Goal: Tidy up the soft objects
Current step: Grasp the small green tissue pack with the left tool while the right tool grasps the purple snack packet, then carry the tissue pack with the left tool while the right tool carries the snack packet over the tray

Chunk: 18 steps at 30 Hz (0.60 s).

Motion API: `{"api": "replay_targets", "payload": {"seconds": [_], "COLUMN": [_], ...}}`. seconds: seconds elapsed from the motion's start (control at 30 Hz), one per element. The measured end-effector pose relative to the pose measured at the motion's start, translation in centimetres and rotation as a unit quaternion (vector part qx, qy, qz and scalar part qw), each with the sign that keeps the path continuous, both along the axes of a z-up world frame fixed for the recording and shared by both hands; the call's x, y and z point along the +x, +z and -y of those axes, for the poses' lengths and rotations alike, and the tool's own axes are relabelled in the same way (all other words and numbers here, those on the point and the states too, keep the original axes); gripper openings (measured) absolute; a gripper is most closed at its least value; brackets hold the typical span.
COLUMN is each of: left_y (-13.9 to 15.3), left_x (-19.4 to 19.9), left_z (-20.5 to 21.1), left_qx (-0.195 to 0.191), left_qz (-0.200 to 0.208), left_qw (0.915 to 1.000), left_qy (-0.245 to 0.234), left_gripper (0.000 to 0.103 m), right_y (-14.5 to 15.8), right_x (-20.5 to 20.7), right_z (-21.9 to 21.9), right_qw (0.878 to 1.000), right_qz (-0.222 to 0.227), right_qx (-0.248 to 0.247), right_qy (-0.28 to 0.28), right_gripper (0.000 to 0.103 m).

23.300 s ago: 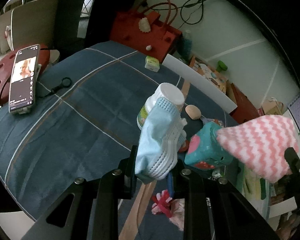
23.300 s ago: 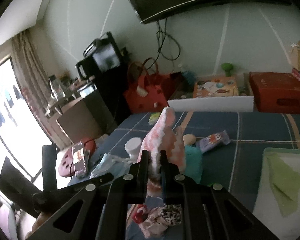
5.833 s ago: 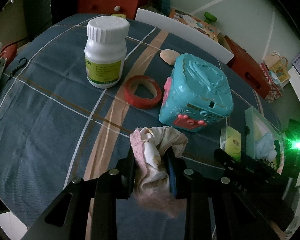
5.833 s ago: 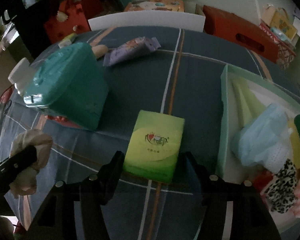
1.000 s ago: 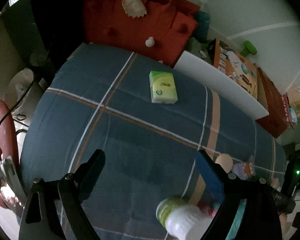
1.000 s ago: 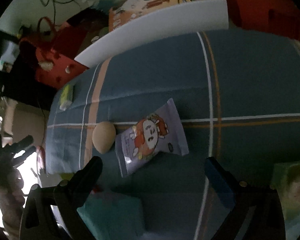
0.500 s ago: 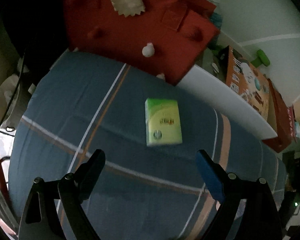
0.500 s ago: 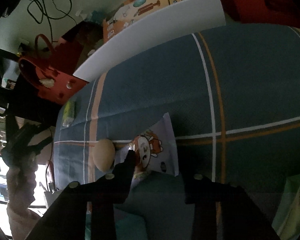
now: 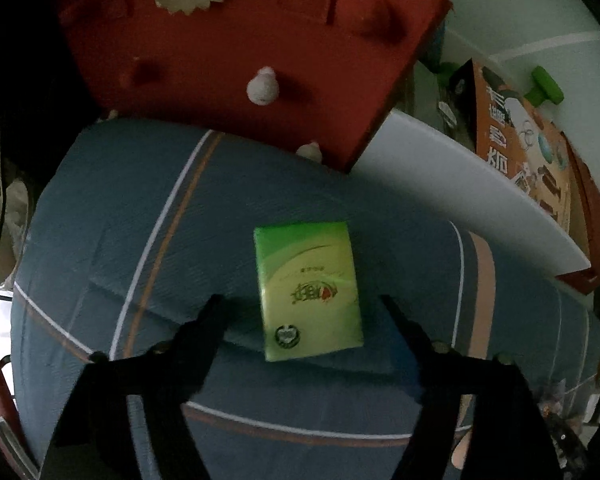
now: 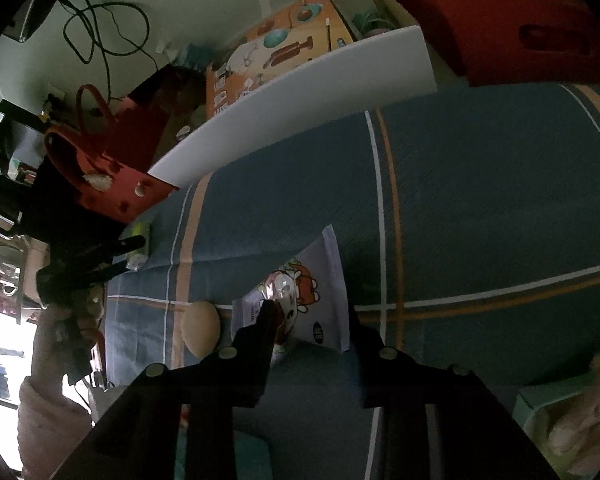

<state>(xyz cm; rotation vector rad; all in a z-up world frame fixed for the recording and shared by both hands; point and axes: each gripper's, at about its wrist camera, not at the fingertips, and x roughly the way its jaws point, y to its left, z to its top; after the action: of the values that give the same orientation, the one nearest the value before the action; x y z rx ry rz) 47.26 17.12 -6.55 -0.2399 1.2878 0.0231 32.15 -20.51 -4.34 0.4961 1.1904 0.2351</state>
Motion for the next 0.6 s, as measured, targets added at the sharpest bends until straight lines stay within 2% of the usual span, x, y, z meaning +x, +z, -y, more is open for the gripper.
{"api": "replay_targets", "payload": {"seconds": [0.1,0.13,0.3,0.47,0.6], "left_y": [-0.1,-0.1,1.4,6.0,10.1], "left_x": [0.1,-0.1,-1.4,-4.3,-8.0], "left_z": [0.2,0.3,0.1,0.3,1.6], "left_qx": [0.019,0.022,0.025,0.042,0.040], "left_qz": [0.003,0.004,0.015,0.047,0.076], "left_qw": [0.9998,0.9997,0.9995,0.9979,0.9959], "left_qy": [-0.004,-0.004,-0.007,-0.012,-0.025], "left_gripper": [0.050,0.048,0.048,0.048,0.048], "right_y": [0.4,0.5,2.1,5.0,7.5], "right_x": [-0.2,-0.3,-1.3,-3.5,-5.9], "right_z": [-0.1,-0.1,0.1,0.7,1.4], "right_qw": [1.000,1.000,1.000,0.999,0.999], "right_qz": [0.004,0.005,0.017,0.034,0.045], "right_qx": [0.000,0.001,0.011,0.010,-0.001], "right_qy": [0.003,0.003,0.003,0.005,0.001], "right_gripper": [0.033,0.033,0.033,0.033,0.033]}}
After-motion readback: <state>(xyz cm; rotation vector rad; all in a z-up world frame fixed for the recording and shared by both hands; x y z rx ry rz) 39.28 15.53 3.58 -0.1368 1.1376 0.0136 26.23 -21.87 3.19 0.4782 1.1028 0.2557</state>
